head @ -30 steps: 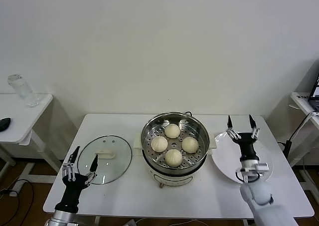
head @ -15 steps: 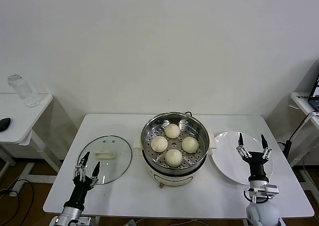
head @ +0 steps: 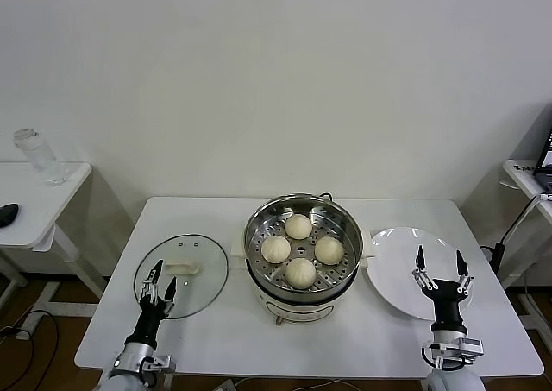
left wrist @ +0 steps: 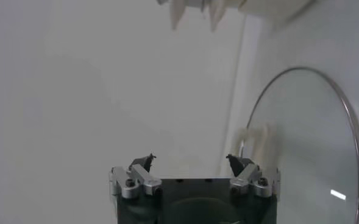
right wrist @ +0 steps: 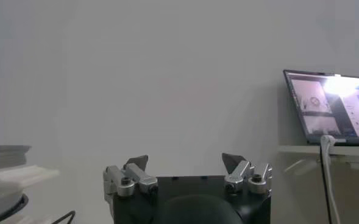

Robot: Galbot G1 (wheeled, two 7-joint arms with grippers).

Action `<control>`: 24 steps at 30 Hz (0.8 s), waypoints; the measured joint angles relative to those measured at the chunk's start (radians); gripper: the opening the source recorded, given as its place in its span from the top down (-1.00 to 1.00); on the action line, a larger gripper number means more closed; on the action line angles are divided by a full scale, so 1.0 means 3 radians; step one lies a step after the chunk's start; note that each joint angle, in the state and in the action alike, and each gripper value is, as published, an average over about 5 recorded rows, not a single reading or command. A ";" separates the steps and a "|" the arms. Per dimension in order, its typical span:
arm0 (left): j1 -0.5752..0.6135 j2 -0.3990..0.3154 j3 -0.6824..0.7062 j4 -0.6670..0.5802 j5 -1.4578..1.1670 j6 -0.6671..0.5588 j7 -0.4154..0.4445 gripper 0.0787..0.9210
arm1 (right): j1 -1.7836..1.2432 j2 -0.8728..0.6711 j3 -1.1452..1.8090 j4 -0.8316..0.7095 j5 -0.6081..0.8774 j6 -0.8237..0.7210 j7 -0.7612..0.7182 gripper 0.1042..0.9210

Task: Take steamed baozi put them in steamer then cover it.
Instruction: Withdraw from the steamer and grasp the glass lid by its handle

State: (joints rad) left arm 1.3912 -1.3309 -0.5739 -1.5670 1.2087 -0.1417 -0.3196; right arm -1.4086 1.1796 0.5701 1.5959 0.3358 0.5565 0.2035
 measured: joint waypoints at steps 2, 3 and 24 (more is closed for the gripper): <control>-0.0068 -0.0011 0.0010 0.0076 0.0030 0.0012 -0.0009 -0.77 | -0.0022 0.0014 0.0013 0.0006 -0.0009 0.0006 -0.0007 -0.76; -0.0101 -0.0015 0.0014 0.0111 0.0044 0.0015 -0.0014 -0.77 | -0.0033 0.0019 0.0020 0.0008 -0.0012 0.0008 -0.0011 -0.76; -0.0499 -0.0048 0.0122 0.0472 0.0158 0.0109 0.0004 -0.77 | -0.0095 0.0058 0.0069 0.0025 -0.0051 0.0020 -0.0026 -0.76</control>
State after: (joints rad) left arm 1.2415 -1.3454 -0.5374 -1.4253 1.2560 -0.1091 -0.3183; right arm -1.4371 1.1968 0.5908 1.6035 0.3204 0.5624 0.1958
